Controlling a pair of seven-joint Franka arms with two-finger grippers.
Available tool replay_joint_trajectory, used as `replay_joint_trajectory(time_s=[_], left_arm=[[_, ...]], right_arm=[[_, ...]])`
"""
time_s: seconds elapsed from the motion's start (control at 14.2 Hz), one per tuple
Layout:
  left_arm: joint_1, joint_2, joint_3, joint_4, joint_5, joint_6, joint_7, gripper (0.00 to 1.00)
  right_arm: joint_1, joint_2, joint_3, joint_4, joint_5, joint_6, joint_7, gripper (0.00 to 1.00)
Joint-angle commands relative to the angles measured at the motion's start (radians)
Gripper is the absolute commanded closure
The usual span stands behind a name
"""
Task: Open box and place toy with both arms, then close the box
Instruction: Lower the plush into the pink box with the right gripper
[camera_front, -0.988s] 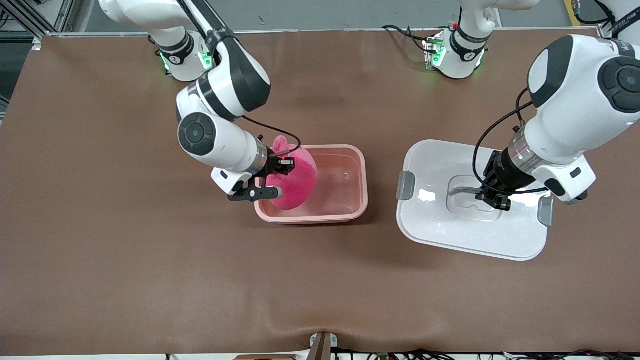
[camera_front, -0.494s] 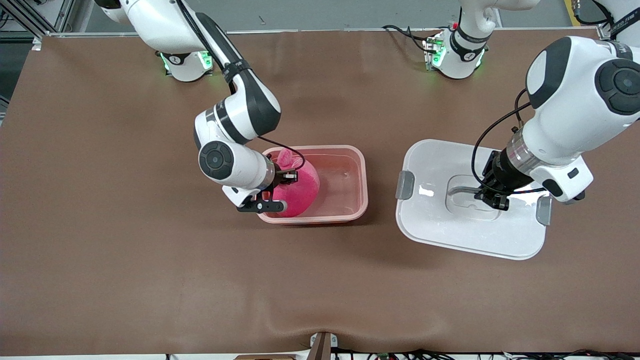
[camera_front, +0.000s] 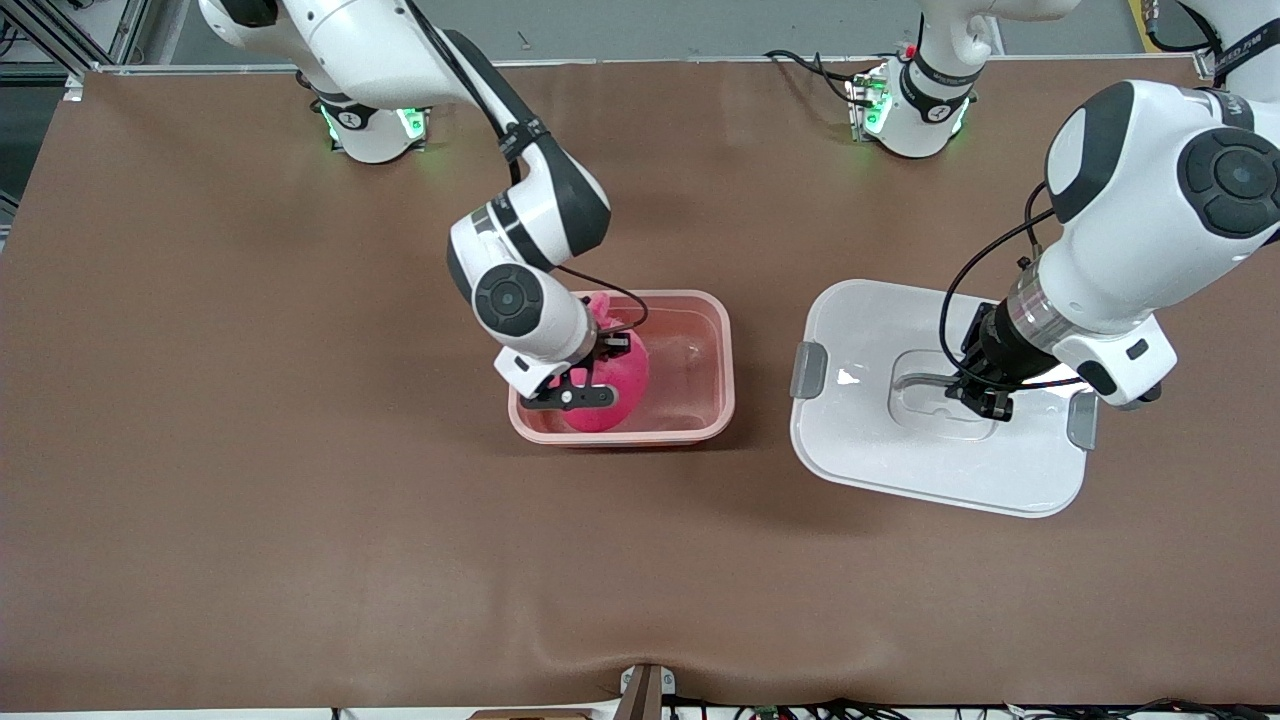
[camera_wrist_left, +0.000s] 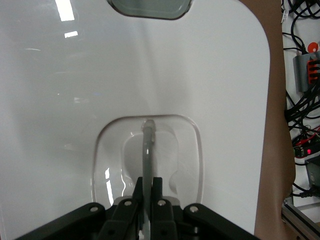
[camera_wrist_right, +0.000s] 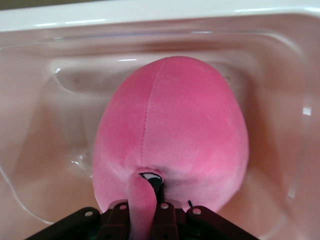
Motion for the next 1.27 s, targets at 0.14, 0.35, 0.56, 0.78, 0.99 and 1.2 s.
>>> replay_joint_trajectory(time_s=[0.14,0.35,0.56,0.78,0.99,1.2], left_arm=[[0.006,-0.052,-0.004,-0.058,-0.016,0.025,0.018,1.0],[0.007,-0.052,-0.004,-0.058,-0.016,0.025,0.018,1.0],[0.007,-0.052,-0.004,-0.064,-0.016,0.025,0.018,1.0],[0.007,-0.053,-0.004,-0.066,-0.016,0.025,0.018,1.0],[0.007,-0.053,-0.004,-0.07,-0.016,0.025,0.018,1.0],[0.007,-0.053,-0.004,-0.072,-0.016,0.025,0.018,1.0]], right_arm=[[0.077,0.074,-0.006,0.017,-0.001,0.146,0.029,1.0],[0.111,0.132,-0.002,0.017,0.0,0.28,0.029,1.0],[0.133,0.185,0.0,0.018,0.025,0.36,0.027,1.0],[0.147,0.209,0.0,0.018,0.022,0.406,0.021,0.7],[0.144,0.189,-0.002,0.02,0.02,0.391,0.021,0.0],[0.137,0.165,-0.006,0.02,0.017,0.331,0.02,0.0]])
